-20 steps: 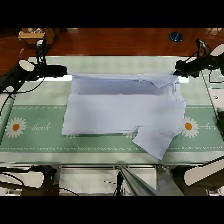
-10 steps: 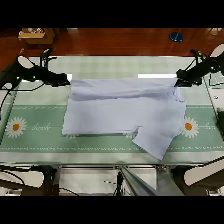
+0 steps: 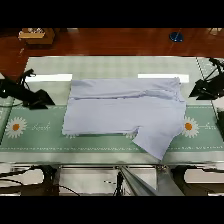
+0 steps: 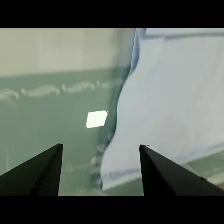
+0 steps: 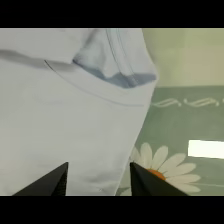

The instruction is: Fold the shirts.

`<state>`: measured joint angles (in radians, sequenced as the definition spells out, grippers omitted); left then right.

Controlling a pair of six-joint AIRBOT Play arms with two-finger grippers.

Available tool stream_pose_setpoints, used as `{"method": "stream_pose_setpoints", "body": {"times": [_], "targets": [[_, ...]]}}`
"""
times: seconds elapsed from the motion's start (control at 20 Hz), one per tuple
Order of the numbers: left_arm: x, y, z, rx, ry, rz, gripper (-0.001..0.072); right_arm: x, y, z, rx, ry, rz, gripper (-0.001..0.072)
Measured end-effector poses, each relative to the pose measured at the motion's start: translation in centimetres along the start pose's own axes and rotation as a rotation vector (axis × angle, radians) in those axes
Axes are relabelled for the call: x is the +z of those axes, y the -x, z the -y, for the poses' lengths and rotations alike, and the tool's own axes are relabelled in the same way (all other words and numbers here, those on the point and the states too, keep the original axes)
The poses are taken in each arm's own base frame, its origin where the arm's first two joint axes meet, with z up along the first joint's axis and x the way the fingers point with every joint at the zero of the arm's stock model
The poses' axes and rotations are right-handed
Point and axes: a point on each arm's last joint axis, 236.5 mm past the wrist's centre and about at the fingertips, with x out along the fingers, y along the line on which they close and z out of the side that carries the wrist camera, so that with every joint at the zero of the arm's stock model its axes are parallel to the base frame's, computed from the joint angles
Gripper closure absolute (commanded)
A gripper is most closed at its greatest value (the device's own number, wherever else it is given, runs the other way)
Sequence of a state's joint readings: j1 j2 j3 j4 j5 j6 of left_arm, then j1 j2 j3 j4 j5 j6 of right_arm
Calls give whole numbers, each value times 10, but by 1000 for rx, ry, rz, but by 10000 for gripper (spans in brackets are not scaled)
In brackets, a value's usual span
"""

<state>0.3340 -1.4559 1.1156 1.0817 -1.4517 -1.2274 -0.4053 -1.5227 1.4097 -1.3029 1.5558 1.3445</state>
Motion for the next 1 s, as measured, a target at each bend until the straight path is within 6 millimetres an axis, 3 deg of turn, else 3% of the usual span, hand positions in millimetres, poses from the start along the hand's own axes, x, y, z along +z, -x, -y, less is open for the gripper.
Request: {"method": "stream_pose_setpoints", "body": {"times": [0.2, 0.35, 0.5, 0.55, 0.75, 0.8, 0.9, 0.95, 1.0], "targets": [[-70, -27, -5, -63, 96, -126, 142, -40, -14, 8, 79, -78, -2, 236], [-101, -47, -6, -90, 142, -177, 142, -57, -19, 8, 114, -115, 26, 237], [-108, -59, -6, -103, 163, -172, 140, -63, -20, 5, 135, -127, 53, 237], [-108, -62, -6, -100, 164, -166, 101, -63, -20, 3, 142, -130, 61, 237], [-107, -73, 2, -101, 156, -166, 113, -64, -14, -1, 151, -126, 94, 237], [-105, -76, 5, -104, 162, -166, 173, -64, -11, -3, 152, -123, 104, 237], [-94, -85, 5, -83, 167, -129, 591, -63, -6, -5, 151, -119, 128, 237], [-90, -89, 4, -67, 161, -113, 669, -63, -2, -7, 153, -117, 140, 233], [-90, -91, 6, -65, 154, -115, 686, -63, 0, -8, 153, -115, 147, 220]]}}
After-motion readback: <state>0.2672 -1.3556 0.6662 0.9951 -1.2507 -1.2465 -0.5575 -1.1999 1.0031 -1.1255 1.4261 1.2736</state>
